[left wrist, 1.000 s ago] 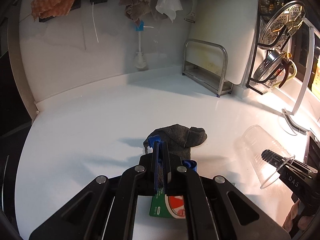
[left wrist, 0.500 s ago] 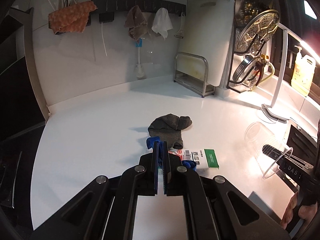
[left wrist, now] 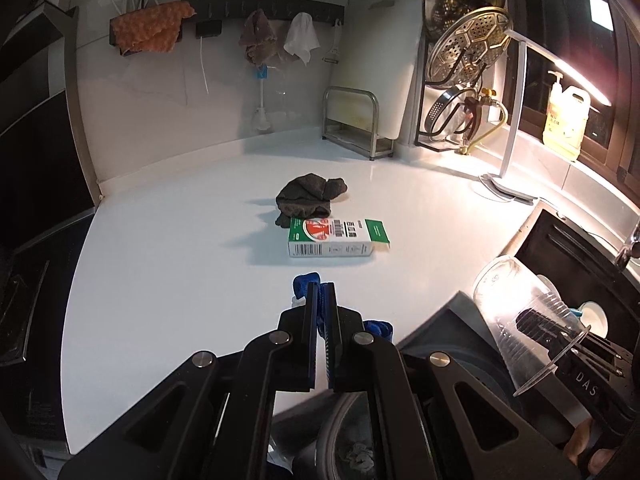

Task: Collect trash
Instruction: 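Carry the cup and glove over the grey bin with both tools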

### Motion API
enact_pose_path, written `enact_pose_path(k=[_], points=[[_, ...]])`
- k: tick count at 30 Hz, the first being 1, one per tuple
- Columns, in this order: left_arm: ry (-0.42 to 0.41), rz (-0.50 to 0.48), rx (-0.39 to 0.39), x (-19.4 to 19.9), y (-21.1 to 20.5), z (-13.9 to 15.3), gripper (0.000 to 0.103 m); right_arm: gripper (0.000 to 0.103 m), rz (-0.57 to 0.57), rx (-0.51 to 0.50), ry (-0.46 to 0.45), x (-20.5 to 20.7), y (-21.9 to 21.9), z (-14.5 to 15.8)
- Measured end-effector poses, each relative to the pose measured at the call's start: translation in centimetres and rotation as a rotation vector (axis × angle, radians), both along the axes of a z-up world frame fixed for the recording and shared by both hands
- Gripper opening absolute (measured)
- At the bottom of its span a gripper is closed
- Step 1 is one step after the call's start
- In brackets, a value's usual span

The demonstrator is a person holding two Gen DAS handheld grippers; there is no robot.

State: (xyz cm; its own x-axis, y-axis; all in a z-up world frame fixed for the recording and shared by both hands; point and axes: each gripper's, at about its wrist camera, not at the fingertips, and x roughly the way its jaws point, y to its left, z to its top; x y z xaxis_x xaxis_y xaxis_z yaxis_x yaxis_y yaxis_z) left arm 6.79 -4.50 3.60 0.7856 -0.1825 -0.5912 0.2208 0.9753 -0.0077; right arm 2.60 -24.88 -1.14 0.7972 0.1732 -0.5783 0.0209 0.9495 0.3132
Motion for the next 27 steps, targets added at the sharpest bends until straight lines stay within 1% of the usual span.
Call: enact_pose_path(k=[9,14,20,25,27], points=[[0.043,-0.034,0.010,-3.9,-0.4,-1.9,0.004,0.005,-0.007,0.027,0.059,-4.6,0.9,-2.4],[0.075,-0.068,0.007,-5.2,-1.0,-3.4,0.004,0.005,-0.020,-0.001,0.068,-6.5,1.2,-3.6],[0.119,-0.089,0.006,-5.8,-1.9,-5.8,0.004,0.005,-0.012,-0.019,0.121,-7.6,1.9,-6.0],[0.149,-0.112,0.013,-5.8,-2.6,-7.5,0.004,0.005,-0.014,-0.047,0.145,-8.0,2.0,-7.3],[0.162,-0.118,0.016,-5.6,-2.8,-8.1,0.004,0.005,-0.016,-0.042,0.158,-7.9,1.9,-7.8]])
